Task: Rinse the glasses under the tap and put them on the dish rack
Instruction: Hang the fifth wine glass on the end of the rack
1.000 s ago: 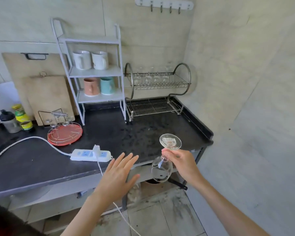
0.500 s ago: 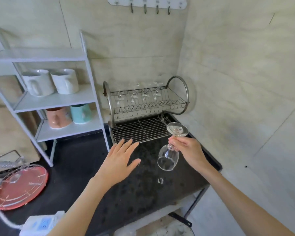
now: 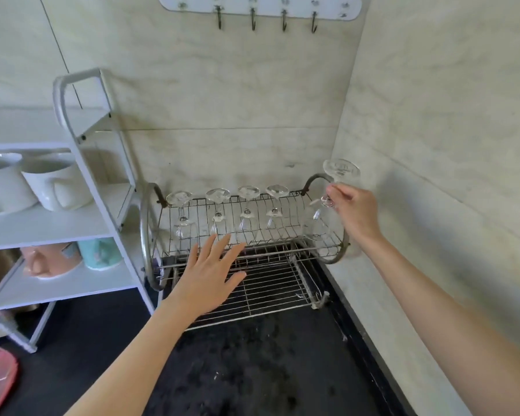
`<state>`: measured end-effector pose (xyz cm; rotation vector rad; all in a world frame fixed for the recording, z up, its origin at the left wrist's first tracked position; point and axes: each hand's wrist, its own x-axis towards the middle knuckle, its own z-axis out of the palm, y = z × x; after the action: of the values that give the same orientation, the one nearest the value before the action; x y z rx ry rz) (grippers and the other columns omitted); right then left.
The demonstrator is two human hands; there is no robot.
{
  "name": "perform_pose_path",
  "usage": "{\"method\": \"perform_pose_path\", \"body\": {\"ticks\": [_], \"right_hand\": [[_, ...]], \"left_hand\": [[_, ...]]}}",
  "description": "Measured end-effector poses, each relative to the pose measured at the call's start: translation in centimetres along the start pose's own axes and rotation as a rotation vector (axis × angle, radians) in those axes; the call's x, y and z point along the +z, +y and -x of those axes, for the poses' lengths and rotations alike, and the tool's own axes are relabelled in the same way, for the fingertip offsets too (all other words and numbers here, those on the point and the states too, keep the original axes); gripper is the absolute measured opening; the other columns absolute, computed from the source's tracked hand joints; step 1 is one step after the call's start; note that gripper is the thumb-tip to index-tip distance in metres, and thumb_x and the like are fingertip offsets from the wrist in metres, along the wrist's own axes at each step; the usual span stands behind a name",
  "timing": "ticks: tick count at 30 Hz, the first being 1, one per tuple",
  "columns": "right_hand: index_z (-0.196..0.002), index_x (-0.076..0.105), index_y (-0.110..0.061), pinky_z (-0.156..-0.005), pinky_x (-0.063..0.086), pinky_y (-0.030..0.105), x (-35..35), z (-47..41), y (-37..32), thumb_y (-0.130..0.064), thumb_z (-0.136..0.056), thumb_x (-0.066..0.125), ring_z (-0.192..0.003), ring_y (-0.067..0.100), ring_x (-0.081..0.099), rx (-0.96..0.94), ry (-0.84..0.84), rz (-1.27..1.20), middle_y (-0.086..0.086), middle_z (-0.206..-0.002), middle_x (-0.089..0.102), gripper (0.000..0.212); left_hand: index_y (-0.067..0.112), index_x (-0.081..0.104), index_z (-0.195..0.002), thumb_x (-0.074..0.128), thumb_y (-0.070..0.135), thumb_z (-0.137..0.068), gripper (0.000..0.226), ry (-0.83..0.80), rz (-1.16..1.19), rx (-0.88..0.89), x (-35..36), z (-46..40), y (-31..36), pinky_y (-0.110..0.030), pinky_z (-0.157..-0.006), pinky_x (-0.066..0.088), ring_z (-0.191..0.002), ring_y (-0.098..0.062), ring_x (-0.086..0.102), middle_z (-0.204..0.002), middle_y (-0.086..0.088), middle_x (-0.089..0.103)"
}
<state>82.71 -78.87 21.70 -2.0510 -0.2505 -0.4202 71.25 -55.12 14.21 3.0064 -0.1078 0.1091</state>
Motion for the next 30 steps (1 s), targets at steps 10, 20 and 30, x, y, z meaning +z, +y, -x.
{"method": "perform_pose_path", "body": {"ticks": [10,20,30], "right_hand": [[-0.095,0.071,-0.011,-0.076,0.046,0.024,6.1,-8.5,5.5,-0.025,-0.094,0.054,-0.072,0.008,0.056,-0.007,-0.15,0.126,-0.01,-0.08,0.062,0.022],[-0.101,0.07,-0.014,-0.061,0.042,0.027,8.9,-8.5,8.6,-0.027,-0.095,0.053,-0.049,0.004,0.041,0.104,-0.215,0.12,-0.008,-0.068,0.06,0.023],[-0.127,0.056,-0.009,-0.088,0.045,0.028,8.3,-7.9,9.0,-0.023,-0.098,0.046,-0.08,0.006,0.057,0.073,-0.259,0.109,0.007,-0.118,0.063,0.034]], "left_hand": [[0.035,0.013,-0.146,-0.022,0.079,-0.068,0.096,0.02,-0.022,-0.09,4.4,-2.2,-0.8,-0.045,-0.108,-0.011,-0.14,-0.028,-0.009,-0.151,0.0,-0.005],[0.029,0.039,-0.137,0.005,0.064,-0.091,0.067,-0.079,-0.113,-0.147,4.1,-2.0,-0.9,-0.052,-0.099,0.024,-0.128,-0.035,0.043,-0.141,-0.011,0.046],[0.042,-0.003,-0.145,-0.008,0.08,-0.07,0.084,-0.094,-0.067,-0.126,3.4,-2.2,-0.8,-0.037,-0.107,-0.014,-0.141,-0.021,-0.017,-0.157,0.002,-0.01]]}}
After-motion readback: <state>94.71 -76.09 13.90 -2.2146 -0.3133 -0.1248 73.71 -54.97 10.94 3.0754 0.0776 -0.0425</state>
